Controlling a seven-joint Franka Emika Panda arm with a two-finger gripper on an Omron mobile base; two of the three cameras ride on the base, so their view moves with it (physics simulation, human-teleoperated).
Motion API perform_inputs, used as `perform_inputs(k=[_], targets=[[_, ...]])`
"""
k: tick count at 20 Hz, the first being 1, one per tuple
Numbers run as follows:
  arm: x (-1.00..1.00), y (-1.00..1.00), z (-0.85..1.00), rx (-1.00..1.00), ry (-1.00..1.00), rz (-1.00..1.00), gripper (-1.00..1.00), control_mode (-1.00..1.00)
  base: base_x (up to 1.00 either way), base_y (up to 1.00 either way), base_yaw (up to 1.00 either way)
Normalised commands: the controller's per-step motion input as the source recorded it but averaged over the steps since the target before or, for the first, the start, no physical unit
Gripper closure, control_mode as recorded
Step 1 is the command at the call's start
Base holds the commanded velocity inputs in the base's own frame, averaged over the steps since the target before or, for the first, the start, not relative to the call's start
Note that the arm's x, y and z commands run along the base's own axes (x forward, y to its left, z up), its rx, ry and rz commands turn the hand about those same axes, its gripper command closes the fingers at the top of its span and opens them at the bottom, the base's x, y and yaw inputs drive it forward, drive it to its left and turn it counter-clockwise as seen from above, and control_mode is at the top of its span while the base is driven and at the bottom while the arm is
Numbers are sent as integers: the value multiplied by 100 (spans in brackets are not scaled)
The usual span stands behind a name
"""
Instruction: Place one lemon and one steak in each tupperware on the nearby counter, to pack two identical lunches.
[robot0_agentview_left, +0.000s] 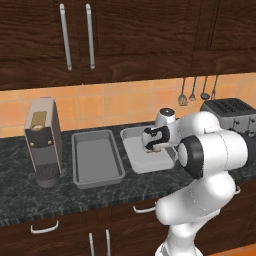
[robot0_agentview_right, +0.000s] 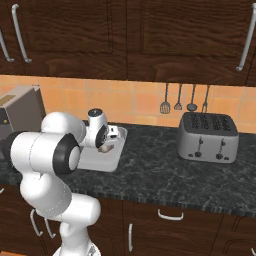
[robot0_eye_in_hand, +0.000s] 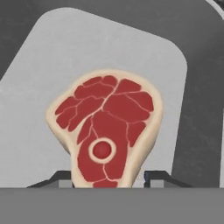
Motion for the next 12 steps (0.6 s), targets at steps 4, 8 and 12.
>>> perform_inputs(k=[4,8,12], targets=[[-1,0,16,-3,0,0,-100,-100,0,0,0],[-30,0,64,0,-6,0,-100,-100,0,0,0],[-71,0,75,0,-5,0,-100,-100,0,0,0]])
